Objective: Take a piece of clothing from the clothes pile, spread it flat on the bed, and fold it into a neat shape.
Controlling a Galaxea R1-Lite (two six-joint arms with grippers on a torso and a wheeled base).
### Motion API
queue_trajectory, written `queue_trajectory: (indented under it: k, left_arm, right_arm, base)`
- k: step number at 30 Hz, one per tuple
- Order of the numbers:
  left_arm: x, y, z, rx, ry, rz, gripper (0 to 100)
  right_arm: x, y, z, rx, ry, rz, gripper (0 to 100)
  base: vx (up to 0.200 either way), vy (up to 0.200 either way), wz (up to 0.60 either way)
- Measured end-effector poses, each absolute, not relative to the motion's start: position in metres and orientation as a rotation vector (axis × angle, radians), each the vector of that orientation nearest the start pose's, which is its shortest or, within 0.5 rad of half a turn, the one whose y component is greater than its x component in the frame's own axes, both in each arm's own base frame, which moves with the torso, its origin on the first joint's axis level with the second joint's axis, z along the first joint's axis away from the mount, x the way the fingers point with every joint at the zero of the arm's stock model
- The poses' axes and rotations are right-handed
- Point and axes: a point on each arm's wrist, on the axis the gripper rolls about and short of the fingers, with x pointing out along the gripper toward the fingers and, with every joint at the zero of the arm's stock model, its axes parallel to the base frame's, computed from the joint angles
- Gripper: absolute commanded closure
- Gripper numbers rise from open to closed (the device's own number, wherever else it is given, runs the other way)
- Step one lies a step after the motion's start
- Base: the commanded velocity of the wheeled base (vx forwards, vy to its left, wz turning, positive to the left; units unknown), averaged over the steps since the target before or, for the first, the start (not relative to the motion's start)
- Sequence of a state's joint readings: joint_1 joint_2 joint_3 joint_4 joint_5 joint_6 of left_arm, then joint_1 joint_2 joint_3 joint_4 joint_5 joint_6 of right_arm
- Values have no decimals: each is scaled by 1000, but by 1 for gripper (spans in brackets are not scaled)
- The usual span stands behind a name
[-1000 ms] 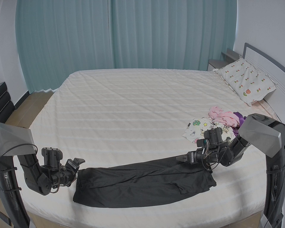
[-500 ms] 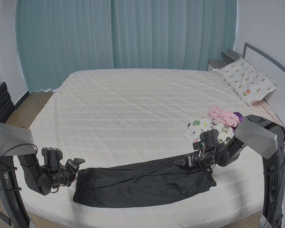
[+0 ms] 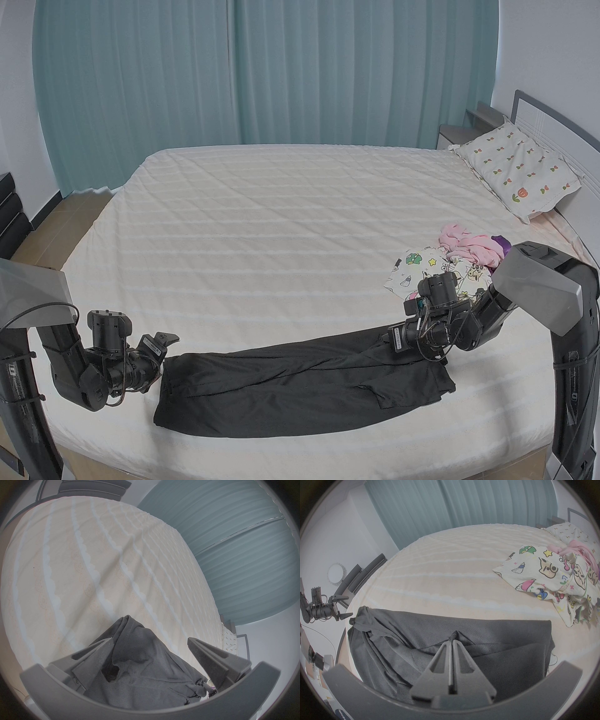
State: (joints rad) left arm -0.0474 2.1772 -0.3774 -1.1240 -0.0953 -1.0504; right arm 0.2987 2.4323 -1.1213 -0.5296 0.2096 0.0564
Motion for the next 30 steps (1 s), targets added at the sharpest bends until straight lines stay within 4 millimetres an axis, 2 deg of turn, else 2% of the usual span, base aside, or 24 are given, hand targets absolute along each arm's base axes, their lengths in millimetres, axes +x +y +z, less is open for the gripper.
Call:
queue_trajectory:
  k: [9,17,25,26,30]
  left_arm:
    - [284,-16,-5,-1023,685,231,0]
    - [284,-16,-5,-1023,685,231,0]
    - [284,-16,-5,-1023,685,231,0]
    - [284,-16,-5,-1023,685,230,0]
    - [284,-16,-5,-1023,685,230,0]
  right_arm:
    - [399,137,-14,25,759,479,100]
    - [395,159,1,31,692,518,100]
    - [394,165,1,18,691,506,100]
    - [394,166,0,18,694,507,0]
    - [395,166,0,51,697,504,0]
  base:
    - [0,0,0]
    - [0,0,0]
    - [0,0,0]
    - [0,0,0]
    - [0,0,0]
